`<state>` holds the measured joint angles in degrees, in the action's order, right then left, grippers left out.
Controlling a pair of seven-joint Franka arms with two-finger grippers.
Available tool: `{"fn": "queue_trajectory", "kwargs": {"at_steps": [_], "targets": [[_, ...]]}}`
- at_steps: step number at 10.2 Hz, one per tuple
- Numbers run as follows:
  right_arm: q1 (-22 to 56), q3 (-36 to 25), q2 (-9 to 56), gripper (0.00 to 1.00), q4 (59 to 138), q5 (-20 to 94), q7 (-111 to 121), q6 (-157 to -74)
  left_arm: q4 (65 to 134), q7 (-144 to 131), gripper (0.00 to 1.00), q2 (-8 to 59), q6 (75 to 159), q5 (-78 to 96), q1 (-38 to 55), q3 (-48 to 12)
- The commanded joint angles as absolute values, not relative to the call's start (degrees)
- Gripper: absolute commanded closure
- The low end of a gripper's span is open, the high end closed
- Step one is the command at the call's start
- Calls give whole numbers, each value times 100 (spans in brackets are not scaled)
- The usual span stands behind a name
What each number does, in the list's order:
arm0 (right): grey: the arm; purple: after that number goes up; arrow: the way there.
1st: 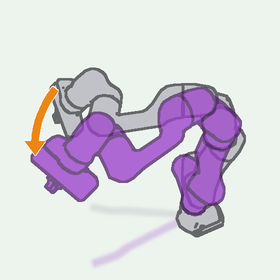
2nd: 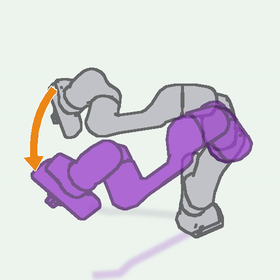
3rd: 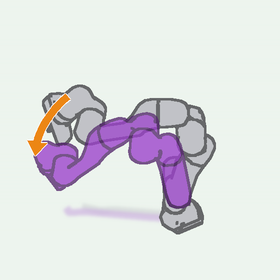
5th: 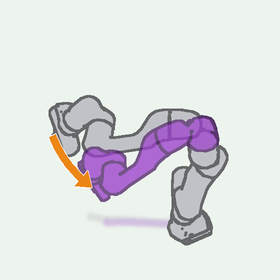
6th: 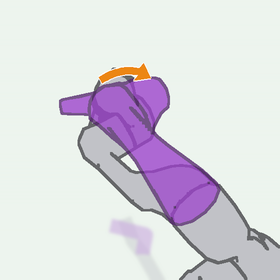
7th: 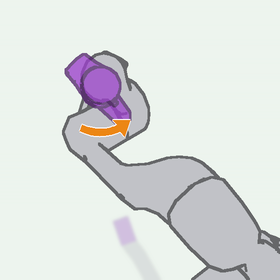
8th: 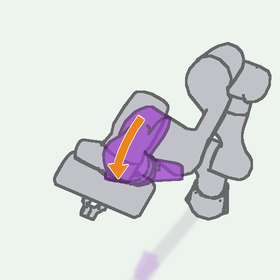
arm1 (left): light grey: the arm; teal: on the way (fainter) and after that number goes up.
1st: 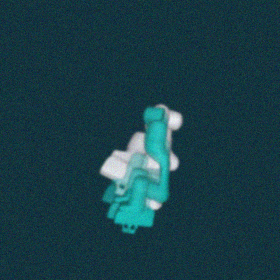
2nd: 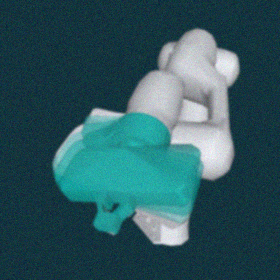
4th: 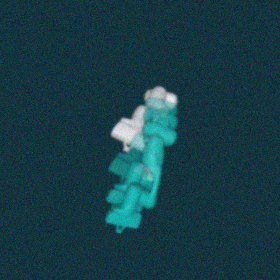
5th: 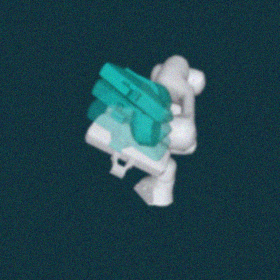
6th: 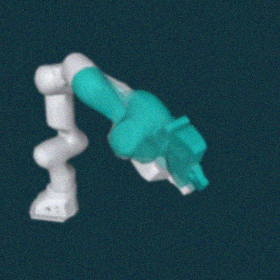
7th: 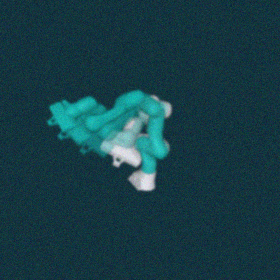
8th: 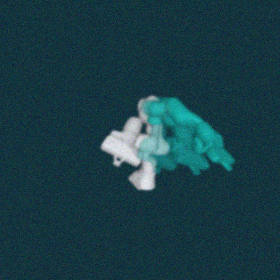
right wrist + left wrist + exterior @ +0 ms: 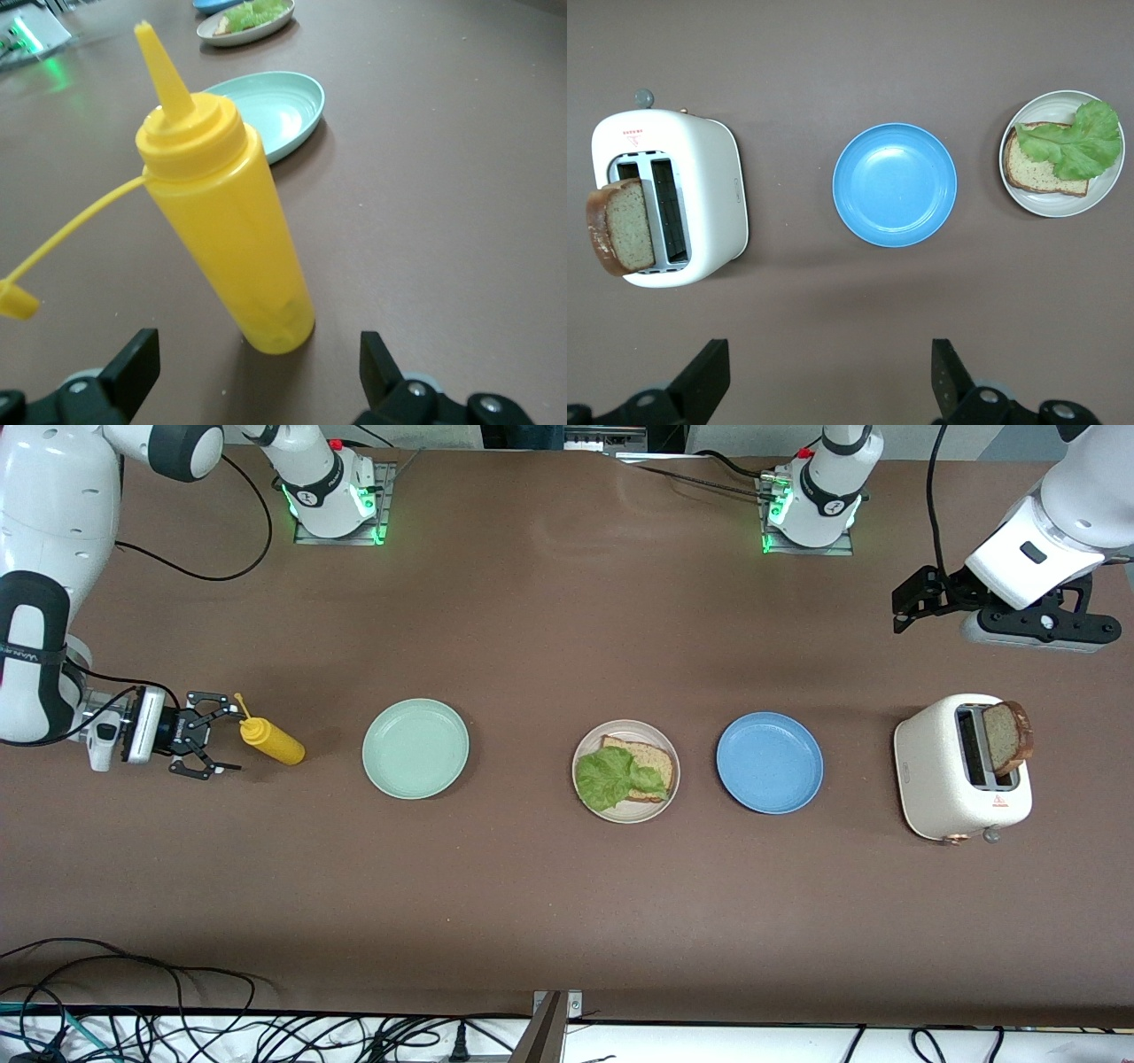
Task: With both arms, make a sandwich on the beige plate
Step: 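Close the right gripper around the yellow squeeze bottle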
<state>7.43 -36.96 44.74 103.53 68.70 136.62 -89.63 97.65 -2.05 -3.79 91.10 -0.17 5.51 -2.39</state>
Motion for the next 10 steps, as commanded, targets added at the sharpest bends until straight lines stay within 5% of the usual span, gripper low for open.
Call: {"fn": "queue_trajectory", "kwargs": {"at_steps": [1,6,7,8,10], "targets": [[475,-3340,4561,0,10283,7092,13799,-8912,9677,-193,0,-369,9018,-158,563,-246],[492,-3103,4833,1,10283,7496,13886,-8956,9633,-211,0,-360,9009,-158,633,-246],[501,-3076,4851,24,10283,7575,13930,-8965,9615,-202,0,-326,9009,-158,633,-246],[510,-3067,4860,66,10266,7620,13957,-8965,9615,-202,0,-325,9009,-158,633,-255],[571,-3059,4852,95,10187,7620,13948,-9035,9607,-202,0,-316,9000,-158,677,-255]]}}
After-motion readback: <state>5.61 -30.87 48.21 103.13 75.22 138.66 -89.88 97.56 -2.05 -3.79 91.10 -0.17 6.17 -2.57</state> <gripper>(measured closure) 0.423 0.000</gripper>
